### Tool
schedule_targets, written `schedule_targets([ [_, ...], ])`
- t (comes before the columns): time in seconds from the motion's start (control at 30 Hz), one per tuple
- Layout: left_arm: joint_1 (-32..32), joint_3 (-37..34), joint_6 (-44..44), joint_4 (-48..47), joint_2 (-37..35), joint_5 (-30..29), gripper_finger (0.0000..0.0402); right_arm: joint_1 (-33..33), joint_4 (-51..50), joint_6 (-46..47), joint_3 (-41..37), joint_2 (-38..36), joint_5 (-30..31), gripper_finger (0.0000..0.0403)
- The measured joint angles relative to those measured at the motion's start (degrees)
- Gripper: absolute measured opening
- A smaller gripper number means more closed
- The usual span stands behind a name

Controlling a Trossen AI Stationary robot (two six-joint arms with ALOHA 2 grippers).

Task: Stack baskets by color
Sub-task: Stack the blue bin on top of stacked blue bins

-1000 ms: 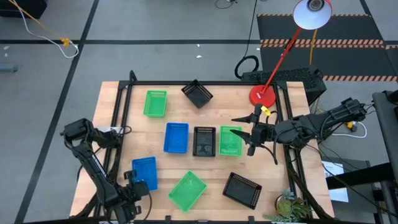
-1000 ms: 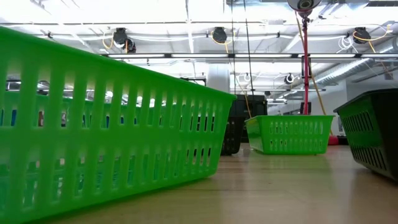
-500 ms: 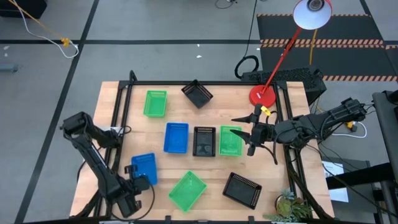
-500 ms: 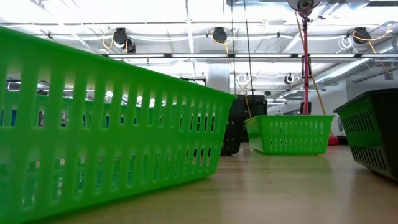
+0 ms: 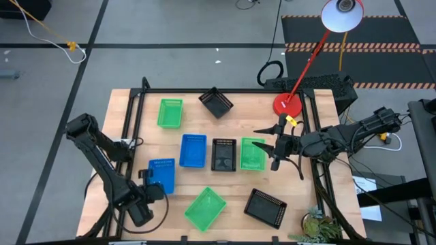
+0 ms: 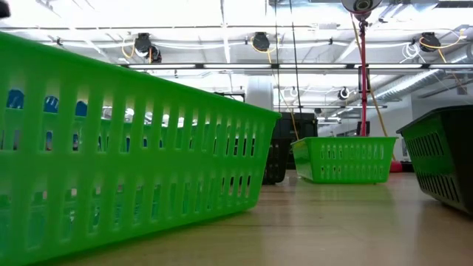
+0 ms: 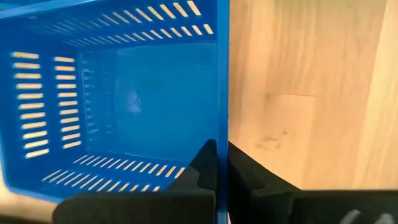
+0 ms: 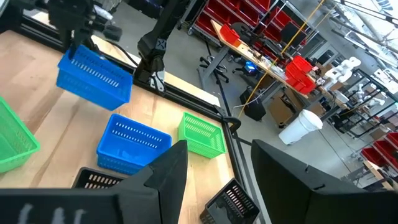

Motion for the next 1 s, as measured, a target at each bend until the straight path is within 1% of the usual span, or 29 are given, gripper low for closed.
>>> schedule_targets([
  [0.17,2.3,5.0,3.4,-7.7,0.0,-2.4,0.0006,0.0,-0.2,0.0,0.0,0.0,0.0,0.0171],
  [0.3,4.3,8.5,8.6,-10.4,0.0,-4.7,0.0005,0.0,-0.2,0.0,0.0,0.0,0.0,0.0171],
  [0.4,5.8,10.9,12.9,-11.4,0.0,-7.5,0.0007,0.0,-0.2,0.0,0.0,0.0,0.0,0.0171],
  [0.53,8.5,13.4,16.8,-14.9,0.0,-9.7,0.0004,0.0,-0.2,0.0,0.0,0.0,0.0,0.0171],
  [0.7,12.2,15.7,22.4,-16.3,0.0,-11.5,0.0009,0.0,-0.2,0.0,0.0,0.0,0.0,0.0171],
  [0.83,15.5,17.0,27.0,-16.3,0.0,-12.5,0.0005,0.0,-0.2,0.0,0.0,0.0,0.0,0.0171],
  [1.0,18.7,17.3,30.9,-16.4,-0.2,-13.6,0.0013,0.0,-0.3,-0.1,0.0,0.0,0.0,0.0171],
])
